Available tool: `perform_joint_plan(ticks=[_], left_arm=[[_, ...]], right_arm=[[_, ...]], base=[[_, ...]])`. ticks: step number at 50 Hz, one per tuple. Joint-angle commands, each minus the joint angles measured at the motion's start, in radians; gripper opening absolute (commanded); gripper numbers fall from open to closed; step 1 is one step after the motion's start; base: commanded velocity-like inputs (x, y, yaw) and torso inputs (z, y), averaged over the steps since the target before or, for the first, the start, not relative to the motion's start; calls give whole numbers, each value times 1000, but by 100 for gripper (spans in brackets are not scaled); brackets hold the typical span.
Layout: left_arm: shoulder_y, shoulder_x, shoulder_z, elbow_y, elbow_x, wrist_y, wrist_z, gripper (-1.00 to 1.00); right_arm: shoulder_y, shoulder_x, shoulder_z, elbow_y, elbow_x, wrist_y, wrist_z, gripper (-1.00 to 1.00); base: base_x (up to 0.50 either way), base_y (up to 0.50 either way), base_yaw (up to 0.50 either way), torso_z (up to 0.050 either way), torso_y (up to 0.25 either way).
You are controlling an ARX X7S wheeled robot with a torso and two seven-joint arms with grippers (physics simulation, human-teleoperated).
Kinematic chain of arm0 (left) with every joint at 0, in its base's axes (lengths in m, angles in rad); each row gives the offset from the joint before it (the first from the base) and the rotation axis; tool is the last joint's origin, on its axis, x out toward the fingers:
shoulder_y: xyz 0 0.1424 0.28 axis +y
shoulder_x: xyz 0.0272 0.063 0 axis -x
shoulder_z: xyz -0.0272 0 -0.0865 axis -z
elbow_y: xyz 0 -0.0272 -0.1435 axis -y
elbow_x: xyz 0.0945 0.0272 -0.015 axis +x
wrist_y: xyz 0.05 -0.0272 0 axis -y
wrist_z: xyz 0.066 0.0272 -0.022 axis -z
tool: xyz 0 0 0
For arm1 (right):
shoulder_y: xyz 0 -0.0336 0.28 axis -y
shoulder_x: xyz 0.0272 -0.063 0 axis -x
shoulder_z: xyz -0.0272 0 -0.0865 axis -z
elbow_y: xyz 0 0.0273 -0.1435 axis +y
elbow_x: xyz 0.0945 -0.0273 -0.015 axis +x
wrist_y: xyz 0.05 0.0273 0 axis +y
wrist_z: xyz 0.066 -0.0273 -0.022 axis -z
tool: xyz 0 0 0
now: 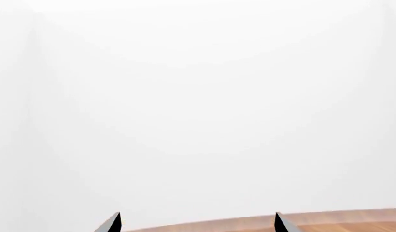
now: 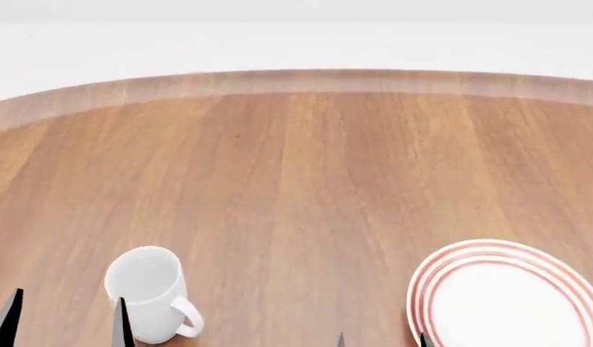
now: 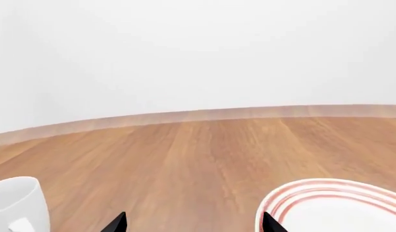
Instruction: Pick up the red mug and put it on the plate
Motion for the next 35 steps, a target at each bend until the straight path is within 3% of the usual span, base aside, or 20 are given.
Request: perform_joint_plan(ticks=[1,20,35], left_arm=[[-1,-2,4,-1,1,1,-5,100],[-4,-5,9,-7,-1,14,-14,100],[-7,-9,19,-10,-11,20,-11,100]], right_arm=[[4,3,-5,4,2,8,8,100],[-12,14,-12,-25,12,14,17,100],[-181,128,-38,-373,-26,107,73,100]], base=[[62,0,0,0,0],[9,0,0,0,0],[0,0,0,0,0]])
